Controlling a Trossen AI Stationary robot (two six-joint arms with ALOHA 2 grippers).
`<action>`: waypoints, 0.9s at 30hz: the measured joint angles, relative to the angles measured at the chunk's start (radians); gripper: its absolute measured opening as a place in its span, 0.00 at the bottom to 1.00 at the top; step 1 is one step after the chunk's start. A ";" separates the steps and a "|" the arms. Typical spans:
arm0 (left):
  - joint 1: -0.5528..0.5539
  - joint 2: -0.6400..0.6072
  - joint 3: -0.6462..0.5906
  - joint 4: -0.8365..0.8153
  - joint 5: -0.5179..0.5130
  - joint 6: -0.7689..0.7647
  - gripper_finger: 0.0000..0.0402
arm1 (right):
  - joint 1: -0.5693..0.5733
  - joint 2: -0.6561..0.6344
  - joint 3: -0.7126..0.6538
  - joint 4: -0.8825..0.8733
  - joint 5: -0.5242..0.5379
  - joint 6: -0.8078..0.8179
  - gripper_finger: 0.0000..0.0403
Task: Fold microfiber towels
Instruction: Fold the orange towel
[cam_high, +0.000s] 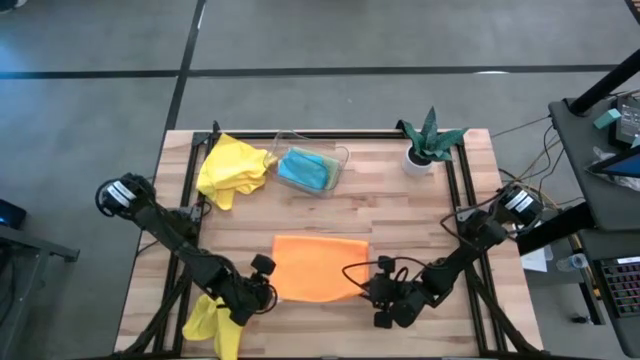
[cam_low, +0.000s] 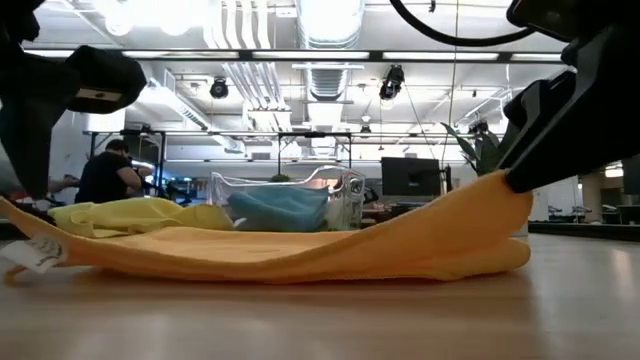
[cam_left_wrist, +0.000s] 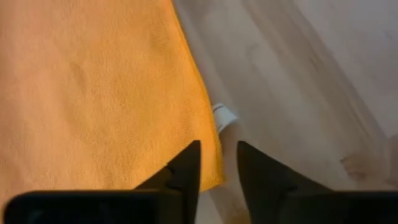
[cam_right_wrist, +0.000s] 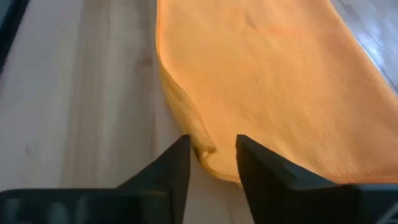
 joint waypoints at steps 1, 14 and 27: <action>0.000 -0.001 0.003 -0.002 0.000 0.000 0.25 | 0.000 -0.004 0.000 -0.014 0.000 0.003 0.32; 0.042 -0.168 0.032 0.030 -0.105 0.059 0.44 | 0.013 -0.132 -0.001 -0.148 0.073 0.123 0.41; 0.364 -0.120 0.002 0.345 0.150 0.225 0.44 | -0.091 -0.136 -0.125 -0.217 0.104 0.336 0.46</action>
